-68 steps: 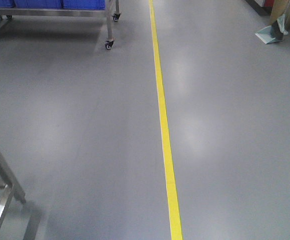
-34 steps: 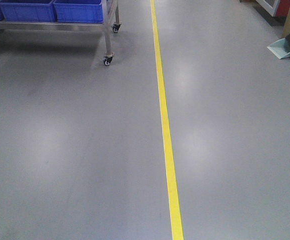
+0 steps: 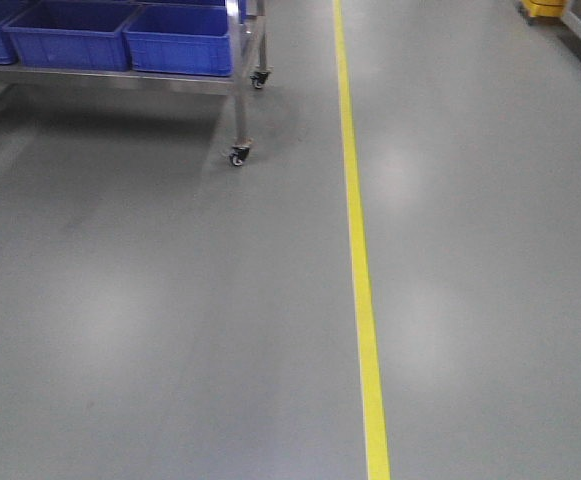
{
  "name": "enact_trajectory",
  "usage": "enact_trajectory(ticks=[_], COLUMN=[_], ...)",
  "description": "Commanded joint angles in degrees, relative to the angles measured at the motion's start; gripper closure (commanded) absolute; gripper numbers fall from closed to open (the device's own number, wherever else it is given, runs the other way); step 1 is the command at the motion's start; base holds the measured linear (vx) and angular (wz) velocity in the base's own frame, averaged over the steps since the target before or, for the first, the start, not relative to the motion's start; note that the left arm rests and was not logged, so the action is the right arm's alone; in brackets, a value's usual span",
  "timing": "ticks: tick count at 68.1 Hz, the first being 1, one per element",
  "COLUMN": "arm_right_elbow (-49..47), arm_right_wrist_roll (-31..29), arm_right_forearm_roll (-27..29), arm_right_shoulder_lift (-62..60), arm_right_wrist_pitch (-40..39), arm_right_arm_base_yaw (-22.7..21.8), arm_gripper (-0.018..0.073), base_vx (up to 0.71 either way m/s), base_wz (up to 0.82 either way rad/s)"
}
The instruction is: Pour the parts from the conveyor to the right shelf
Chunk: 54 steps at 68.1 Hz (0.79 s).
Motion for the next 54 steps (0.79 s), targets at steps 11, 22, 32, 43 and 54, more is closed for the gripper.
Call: enact_trajectory(ticks=[11,22,32,43,54], arm_right_elbow=[-1.6,-1.6,-1.6,-1.6,-1.6], arm_right_wrist_roll=[-0.19,-0.19,-0.19,-0.19,-0.19], arm_right_forearm_roll=[0.35,0.35,0.35,0.35,0.35], arm_right_shoulder_lift=[0.69,0.69,0.69,0.69,0.69], arm_right_wrist_pitch=[-4.6,-4.6,-4.6,-4.6,-4.6], arm_right_arm_base_yaw=[-0.12,-0.12,-0.12,-0.12,-0.12], arm_gripper=[0.0565,0.0565,0.0565,0.0565,0.0565], base_vx=[0.62,0.61,0.61,0.61,0.6], base_wz=[0.31,0.38,0.39,0.35,0.34])
